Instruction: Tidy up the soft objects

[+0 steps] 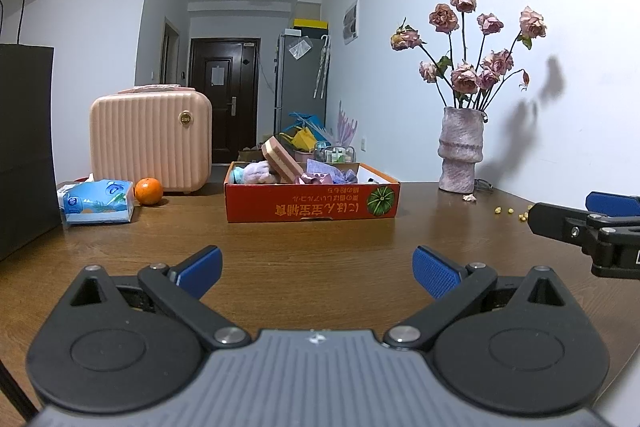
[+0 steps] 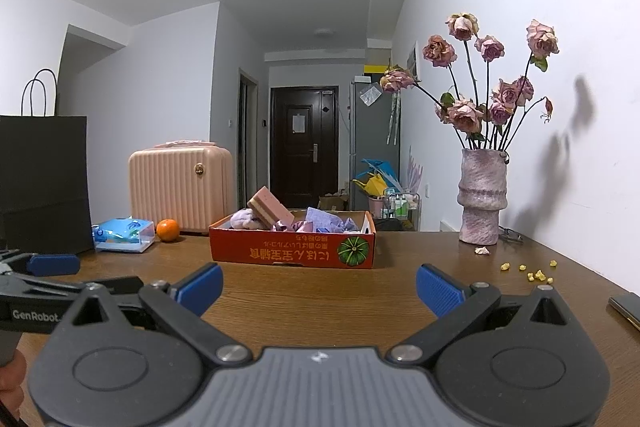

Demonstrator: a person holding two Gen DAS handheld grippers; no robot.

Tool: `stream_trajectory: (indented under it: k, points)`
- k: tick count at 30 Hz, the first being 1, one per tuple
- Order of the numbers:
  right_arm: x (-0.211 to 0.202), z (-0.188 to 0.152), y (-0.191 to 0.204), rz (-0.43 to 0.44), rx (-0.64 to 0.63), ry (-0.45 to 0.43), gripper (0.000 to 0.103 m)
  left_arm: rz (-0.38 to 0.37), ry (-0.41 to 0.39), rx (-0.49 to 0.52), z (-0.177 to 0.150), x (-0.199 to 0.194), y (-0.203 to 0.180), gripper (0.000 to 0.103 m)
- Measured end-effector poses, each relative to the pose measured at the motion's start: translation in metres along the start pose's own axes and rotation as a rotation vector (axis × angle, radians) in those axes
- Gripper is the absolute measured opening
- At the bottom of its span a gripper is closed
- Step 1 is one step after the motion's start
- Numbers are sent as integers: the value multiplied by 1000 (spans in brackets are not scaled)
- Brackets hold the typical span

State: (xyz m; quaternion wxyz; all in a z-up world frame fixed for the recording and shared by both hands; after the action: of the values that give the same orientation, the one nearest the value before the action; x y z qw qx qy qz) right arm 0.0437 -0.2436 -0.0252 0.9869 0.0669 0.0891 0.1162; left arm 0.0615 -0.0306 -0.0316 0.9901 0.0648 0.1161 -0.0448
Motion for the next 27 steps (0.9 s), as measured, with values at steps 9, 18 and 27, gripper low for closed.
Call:
stream_trajectory:
  k: [9,18,27]
  points:
    - [0,0,0,0,0,-1,103,2,-4,-1,1,-2,0,103]
    - [-1,0,0,0,0,0,103,4,-4,-1,1,-2,0,103]
    - [-2,1,0,0,-1,-1,103,5,-5,-1,0,-2,0,103]
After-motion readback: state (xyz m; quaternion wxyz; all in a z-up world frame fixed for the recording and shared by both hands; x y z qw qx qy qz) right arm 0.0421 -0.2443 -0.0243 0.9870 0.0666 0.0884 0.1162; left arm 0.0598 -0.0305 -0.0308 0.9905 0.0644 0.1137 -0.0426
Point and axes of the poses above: each gripper's, at about its wrist camera, not at the fingertips, and x roughly the way its jaws point, y to its left, z to its top, the point moved 1 cm from there along x, roughly the way its jaws point, and after that the axes turned 9 degrees about x, right-handed, at the moved point
